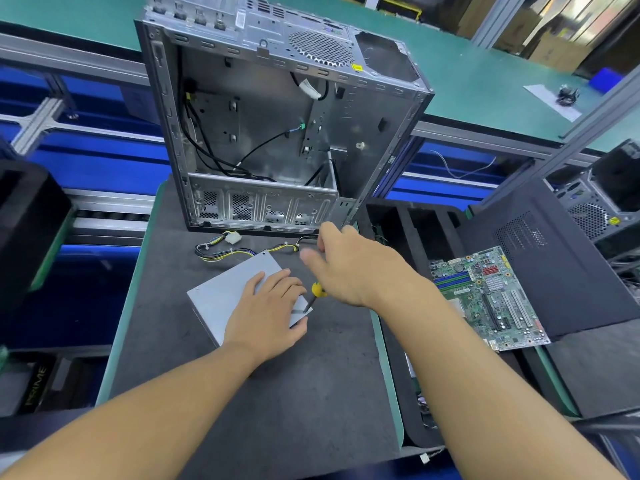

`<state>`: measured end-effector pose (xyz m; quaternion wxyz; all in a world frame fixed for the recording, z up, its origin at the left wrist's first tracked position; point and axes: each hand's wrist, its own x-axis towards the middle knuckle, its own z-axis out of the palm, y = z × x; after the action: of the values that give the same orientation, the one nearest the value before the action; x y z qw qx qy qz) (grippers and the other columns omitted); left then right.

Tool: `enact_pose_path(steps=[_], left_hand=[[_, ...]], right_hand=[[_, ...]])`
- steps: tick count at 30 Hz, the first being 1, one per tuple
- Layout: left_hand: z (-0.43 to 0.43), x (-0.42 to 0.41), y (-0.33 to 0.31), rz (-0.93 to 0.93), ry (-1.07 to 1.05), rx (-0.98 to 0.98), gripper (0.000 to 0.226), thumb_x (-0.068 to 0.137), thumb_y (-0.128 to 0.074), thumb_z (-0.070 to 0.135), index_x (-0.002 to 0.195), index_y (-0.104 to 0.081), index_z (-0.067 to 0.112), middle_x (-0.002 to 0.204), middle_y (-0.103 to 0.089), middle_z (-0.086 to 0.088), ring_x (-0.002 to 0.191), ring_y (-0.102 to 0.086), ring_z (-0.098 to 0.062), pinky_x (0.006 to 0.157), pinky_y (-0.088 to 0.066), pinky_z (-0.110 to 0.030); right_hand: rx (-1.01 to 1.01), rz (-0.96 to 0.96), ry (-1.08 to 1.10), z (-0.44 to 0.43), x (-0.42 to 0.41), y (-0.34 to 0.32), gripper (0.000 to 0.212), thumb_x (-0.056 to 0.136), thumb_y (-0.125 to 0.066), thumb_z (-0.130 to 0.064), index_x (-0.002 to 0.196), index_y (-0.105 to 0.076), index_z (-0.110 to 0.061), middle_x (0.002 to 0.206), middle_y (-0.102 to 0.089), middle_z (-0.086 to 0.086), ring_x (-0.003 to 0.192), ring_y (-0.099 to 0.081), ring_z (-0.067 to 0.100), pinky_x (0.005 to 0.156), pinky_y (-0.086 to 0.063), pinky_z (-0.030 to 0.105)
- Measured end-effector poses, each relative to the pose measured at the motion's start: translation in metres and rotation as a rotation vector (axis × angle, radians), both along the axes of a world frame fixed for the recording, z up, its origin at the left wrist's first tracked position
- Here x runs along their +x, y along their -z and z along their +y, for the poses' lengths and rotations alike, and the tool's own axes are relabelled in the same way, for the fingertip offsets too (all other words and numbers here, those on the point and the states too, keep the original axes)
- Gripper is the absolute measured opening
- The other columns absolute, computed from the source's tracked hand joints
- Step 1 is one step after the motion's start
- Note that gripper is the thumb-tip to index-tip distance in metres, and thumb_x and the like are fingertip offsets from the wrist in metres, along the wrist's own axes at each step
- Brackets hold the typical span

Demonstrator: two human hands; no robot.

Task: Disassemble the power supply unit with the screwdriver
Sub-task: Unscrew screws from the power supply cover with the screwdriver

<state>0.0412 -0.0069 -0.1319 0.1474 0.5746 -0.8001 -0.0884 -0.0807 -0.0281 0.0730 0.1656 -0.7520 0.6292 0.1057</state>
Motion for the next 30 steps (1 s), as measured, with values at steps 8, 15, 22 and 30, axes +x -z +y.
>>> enact_pose_path(steps=[8, 15, 22, 30], left_hand=[[0.0008, -0.0004, 0.0000, -0.002, -0.005, -0.084, 0.038, 0.077, -0.066, 0.048, 0.107, -0.066, 0.024, 0.122, -0.063, 0.009, 0.131, -0.051, -0.016, 0.107, -0.042, -0.048], [0.0011, 0.0006, -0.0004, -0.036, 0.005, -0.052, 0.046, 0.085, -0.052, 0.053, 0.123, -0.062, 0.030, 0.132, -0.057, 0.013, 0.137, -0.042, -0.014, 0.113, -0.029, -0.046], [0.0000, 0.0004, 0.0005, -0.036, 0.004, -0.039, 0.048, 0.086, -0.053, 0.053, 0.123, -0.065, 0.024, 0.130, -0.059, 0.010, 0.138, -0.043, -0.014, 0.114, -0.033, -0.047], [0.0003, 0.0009, 0.0011, -0.021, -0.006, -0.031, 0.052, 0.087, -0.040, 0.057, 0.129, -0.058, 0.031, 0.138, -0.052, 0.017, 0.142, -0.034, -0.010, 0.117, -0.023, -0.044]], right_hand=[[0.116, -0.062, -0.064, -0.0040, -0.0011, -0.0026, 0.023, 0.092, -0.049, -0.022, 0.113, -0.040, -0.022, 0.112, -0.034, 0.000, 0.106, -0.039, 0.025, 0.081, -0.041, 0.040], [-0.035, -0.016, -0.039, -0.0006, 0.0020, 0.0012, 0.026, 0.105, -0.031, -0.039, 0.107, -0.039, -0.015, 0.101, -0.052, 0.007, 0.088, -0.055, 0.034, 0.073, -0.043, 0.041], [0.146, -0.018, -0.077, -0.0016, 0.0021, -0.0069, 0.030, 0.091, -0.050, -0.025, 0.119, -0.040, -0.024, 0.117, -0.037, 0.000, 0.106, -0.043, 0.025, 0.083, -0.043, 0.041], [0.017, 0.005, -0.058, -0.0008, 0.0033, -0.0020, 0.017, 0.102, -0.037, -0.026, 0.113, -0.039, -0.013, 0.113, -0.051, 0.011, 0.092, -0.055, 0.035, 0.080, -0.047, 0.043]])
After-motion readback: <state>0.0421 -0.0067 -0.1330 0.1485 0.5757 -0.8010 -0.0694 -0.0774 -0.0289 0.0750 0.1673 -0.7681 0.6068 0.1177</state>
